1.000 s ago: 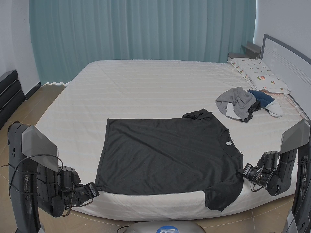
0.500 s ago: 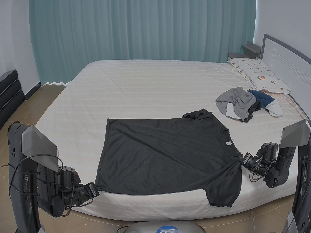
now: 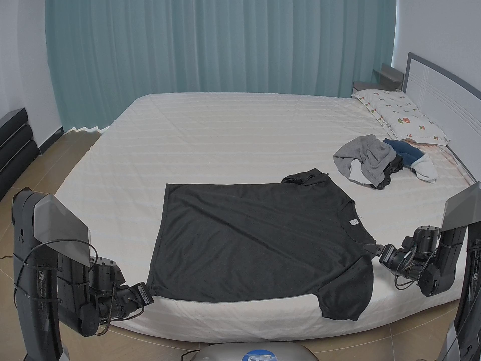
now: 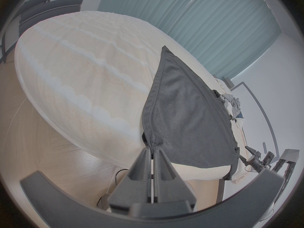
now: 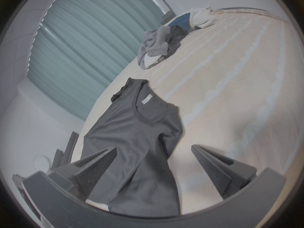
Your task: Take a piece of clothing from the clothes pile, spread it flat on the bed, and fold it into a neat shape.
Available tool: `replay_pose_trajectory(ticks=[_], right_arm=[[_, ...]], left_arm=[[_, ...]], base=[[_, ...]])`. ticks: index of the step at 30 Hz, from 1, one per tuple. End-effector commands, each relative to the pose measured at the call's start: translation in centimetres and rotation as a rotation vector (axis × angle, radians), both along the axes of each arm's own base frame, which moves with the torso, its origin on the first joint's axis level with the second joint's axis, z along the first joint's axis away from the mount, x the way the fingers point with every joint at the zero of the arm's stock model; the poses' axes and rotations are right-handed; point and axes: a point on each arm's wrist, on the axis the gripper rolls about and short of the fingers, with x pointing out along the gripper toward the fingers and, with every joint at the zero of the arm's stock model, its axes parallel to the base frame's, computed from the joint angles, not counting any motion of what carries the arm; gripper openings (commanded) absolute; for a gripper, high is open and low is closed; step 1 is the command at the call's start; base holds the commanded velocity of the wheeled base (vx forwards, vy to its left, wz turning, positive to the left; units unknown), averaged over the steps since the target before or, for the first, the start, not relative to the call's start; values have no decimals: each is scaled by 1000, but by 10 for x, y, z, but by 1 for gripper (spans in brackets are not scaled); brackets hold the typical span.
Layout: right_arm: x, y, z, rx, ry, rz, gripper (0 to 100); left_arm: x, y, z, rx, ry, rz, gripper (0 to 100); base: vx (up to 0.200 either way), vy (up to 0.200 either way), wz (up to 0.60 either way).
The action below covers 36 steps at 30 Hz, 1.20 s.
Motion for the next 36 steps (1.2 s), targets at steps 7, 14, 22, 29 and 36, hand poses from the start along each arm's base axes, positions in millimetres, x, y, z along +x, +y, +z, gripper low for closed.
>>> replay_pose_trajectory(ticks=[7, 14, 22, 29, 36], right_arm=[[-32, 6, -17, -71, 64, 152, 100], [-28, 21, -20, -74, 58, 208, 100], [-28, 20, -26, -72, 75, 207, 100], [-30, 20, -27, -76, 85, 200, 0], [-42, 7, -25, -77, 122, 155, 0]], left_arm=[[0, 0, 0, 0, -1, 0, 0], [0, 0, 0, 0, -1, 0, 0], [0, 0, 0, -1, -1, 1, 0], [0, 0, 0, -1, -1, 1, 0], [0, 1, 1, -2, -2, 6, 0]], base=[[0, 0, 0], [0, 0, 0], [0, 0, 0], [0, 0, 0], [0, 0, 0]])
